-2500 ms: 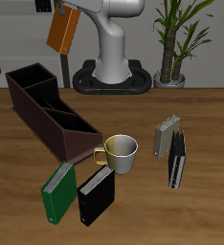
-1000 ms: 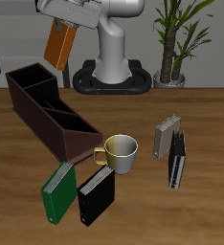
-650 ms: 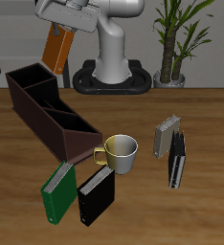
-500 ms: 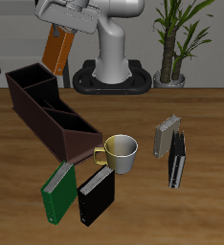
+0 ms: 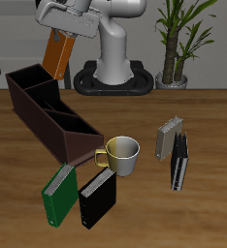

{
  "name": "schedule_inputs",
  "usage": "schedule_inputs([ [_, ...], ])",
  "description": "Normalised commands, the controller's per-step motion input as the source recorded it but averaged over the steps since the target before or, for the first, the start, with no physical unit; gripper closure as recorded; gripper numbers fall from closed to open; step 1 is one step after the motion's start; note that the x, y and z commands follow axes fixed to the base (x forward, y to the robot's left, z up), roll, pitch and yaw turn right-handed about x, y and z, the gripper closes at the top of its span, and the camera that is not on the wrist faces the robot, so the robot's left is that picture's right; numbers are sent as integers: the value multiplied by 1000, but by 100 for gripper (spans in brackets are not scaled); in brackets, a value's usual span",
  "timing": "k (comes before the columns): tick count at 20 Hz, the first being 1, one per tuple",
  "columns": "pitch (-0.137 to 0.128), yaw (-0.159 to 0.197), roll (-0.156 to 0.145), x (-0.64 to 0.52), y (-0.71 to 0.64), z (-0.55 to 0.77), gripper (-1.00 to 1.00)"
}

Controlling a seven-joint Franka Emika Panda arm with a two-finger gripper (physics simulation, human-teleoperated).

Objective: Place the orange book into the right desk caddy's back compartment

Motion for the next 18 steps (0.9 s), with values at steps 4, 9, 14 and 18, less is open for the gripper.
schedule_inputs([
  [4,8,-4,-4,51,-13,-68,100],
  [9,18,2,6,94,-20,-121,100],
  [14,6,-9,-4,24,-46,-49,100],
  [18,3,-6,-6,55,-66,-53,100],
])
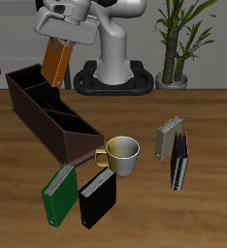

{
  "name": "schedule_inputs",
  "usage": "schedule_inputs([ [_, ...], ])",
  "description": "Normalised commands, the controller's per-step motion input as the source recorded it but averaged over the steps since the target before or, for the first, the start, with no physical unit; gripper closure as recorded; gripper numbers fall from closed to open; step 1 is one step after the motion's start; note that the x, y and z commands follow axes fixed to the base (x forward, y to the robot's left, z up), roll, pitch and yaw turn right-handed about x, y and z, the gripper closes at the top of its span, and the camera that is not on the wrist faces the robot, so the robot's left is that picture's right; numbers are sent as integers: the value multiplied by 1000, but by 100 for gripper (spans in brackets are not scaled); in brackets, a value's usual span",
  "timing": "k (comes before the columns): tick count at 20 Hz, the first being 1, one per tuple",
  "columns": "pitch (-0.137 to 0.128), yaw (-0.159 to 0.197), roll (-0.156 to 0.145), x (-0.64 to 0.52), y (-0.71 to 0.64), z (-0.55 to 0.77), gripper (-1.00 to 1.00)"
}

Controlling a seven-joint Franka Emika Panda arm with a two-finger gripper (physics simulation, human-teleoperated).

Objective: Place the orange book into the right desk caddy's back compartment

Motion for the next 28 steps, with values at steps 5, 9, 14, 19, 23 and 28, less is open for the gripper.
schedule_inputs([
  [5,9,-5,-1,54,-45,-99,100],
  [9,4,-4,0,104,-55,-57,100],
  [14,1,-8,1,143,-48,-62,100],
  [19,13,3,14,128,27,-116,100],
  [23,5,-7,-1,58,11,-44,100],
  [28,19,-8,1,44,-12,-138,100],
])
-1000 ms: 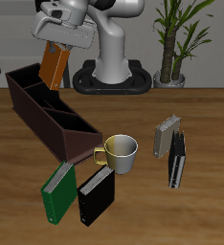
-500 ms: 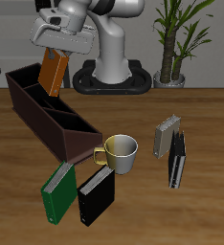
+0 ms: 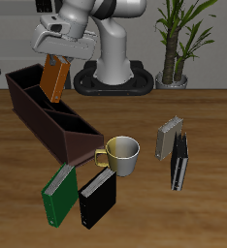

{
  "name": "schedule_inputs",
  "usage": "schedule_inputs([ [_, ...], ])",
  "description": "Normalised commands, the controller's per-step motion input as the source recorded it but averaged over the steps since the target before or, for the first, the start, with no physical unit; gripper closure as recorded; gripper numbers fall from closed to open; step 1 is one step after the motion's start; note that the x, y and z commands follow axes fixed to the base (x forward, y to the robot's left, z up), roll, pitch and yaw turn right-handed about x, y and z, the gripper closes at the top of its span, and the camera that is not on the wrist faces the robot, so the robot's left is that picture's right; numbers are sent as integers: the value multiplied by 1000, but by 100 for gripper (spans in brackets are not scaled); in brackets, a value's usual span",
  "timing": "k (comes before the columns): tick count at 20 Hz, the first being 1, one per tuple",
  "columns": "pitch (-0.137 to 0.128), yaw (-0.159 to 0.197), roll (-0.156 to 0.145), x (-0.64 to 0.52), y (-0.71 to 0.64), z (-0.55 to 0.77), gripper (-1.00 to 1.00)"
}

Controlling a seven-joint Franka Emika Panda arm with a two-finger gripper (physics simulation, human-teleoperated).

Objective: Place the orange book into the right desk caddy's back compartment

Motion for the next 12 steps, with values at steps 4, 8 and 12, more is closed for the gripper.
schedule_inputs([
  [4,26,9,-3,26,-86,-193,100],
  [8,17,-12,-32,28,-202,-128,100],
  [12,7,-13,-18,-8,-98,-81,100],
])
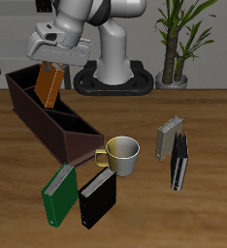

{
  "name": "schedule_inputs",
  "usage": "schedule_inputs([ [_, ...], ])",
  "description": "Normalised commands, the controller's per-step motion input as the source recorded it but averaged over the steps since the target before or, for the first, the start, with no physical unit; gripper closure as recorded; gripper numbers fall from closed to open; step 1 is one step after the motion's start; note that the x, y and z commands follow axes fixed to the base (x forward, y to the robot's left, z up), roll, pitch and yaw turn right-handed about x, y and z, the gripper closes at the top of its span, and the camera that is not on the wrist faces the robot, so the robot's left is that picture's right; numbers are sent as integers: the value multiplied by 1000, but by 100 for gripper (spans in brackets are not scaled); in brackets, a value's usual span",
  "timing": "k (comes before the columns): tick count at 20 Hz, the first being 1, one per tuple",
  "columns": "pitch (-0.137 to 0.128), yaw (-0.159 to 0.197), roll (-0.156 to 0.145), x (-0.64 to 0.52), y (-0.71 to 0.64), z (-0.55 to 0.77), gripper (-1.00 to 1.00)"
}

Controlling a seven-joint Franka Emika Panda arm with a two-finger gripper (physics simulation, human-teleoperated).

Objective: Place the orange book into the right desk caddy's back compartment

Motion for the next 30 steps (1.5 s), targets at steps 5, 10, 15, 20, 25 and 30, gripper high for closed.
schedule_inputs([
  [5,25,-4,-9,56,-118,-203,100],
  [10,13,7,1,70,-43,-117,100],
  [15,5,-18,-12,44,-57,-43,100],
  [20,16,5,2,107,-3,-136,100],
  [25,8,-1,0,152,-31,-107,100],
  [30,24,3,16,115,54,-182,100],
])
